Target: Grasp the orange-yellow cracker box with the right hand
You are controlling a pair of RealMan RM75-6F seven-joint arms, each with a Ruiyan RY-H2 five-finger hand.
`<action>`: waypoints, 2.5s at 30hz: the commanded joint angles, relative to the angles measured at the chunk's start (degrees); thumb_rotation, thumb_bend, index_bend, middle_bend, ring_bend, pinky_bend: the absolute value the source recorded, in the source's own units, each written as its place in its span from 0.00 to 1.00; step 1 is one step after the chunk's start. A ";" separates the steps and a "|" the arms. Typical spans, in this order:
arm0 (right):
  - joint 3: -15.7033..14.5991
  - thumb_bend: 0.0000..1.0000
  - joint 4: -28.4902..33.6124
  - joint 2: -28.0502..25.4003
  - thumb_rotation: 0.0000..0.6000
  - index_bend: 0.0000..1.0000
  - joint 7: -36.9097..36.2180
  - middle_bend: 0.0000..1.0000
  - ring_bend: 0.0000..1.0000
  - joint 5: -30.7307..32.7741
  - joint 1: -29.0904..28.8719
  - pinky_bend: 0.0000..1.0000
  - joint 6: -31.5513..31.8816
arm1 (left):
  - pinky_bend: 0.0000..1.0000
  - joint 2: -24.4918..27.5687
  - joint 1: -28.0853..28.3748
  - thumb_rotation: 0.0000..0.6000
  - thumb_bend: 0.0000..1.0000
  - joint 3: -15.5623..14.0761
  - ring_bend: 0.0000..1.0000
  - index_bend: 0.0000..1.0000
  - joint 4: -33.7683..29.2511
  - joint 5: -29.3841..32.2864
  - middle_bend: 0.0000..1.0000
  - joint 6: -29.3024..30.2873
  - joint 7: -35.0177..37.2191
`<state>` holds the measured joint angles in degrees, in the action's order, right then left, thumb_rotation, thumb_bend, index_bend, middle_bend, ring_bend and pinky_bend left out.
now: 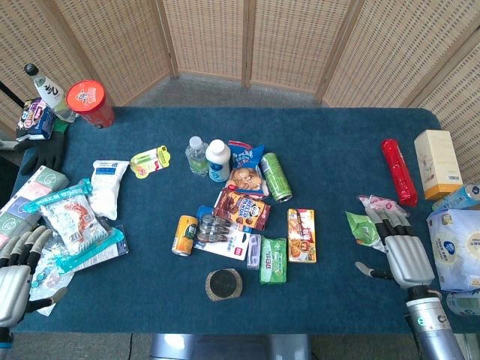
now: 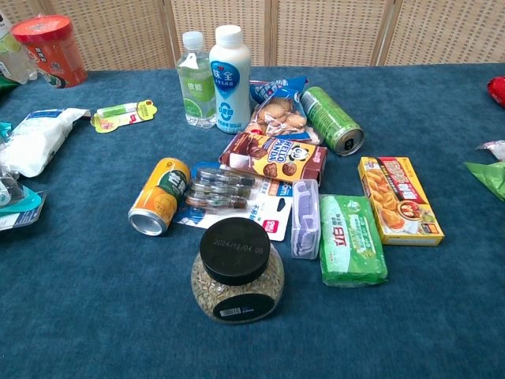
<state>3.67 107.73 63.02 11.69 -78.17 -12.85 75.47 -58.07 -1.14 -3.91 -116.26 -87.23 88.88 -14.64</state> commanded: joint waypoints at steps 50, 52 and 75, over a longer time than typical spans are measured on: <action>-0.63 0.02 -14.54 22.92 0.94 0.00 21.64 0.00 0.00 -0.32 -7.71 0.00 -4.35 | 0.00 4.93 8.01 1.00 0.00 3.02 0.00 0.00 -1.80 -1.40 0.00 -9.91 7.17; -1.01 0.01 -14.57 23.19 0.94 0.00 21.58 0.00 0.00 -0.41 -7.47 0.00 -4.19 | 0.00 4.96 8.13 1.00 0.00 2.99 0.00 0.00 -1.85 -1.50 0.00 -10.06 7.25; 2.64 0.01 -25.17 24.38 0.95 0.00 14.26 0.00 0.00 0.79 -11.77 0.00 -9.52 | 0.00 5.62 7.41 1.00 0.00 2.22 0.00 0.00 -3.72 -2.93 0.00 -8.64 5.70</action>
<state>5.81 83.22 87.71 26.56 -77.75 -24.21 66.37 -52.42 6.26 -1.68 -119.95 -90.18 80.26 -8.92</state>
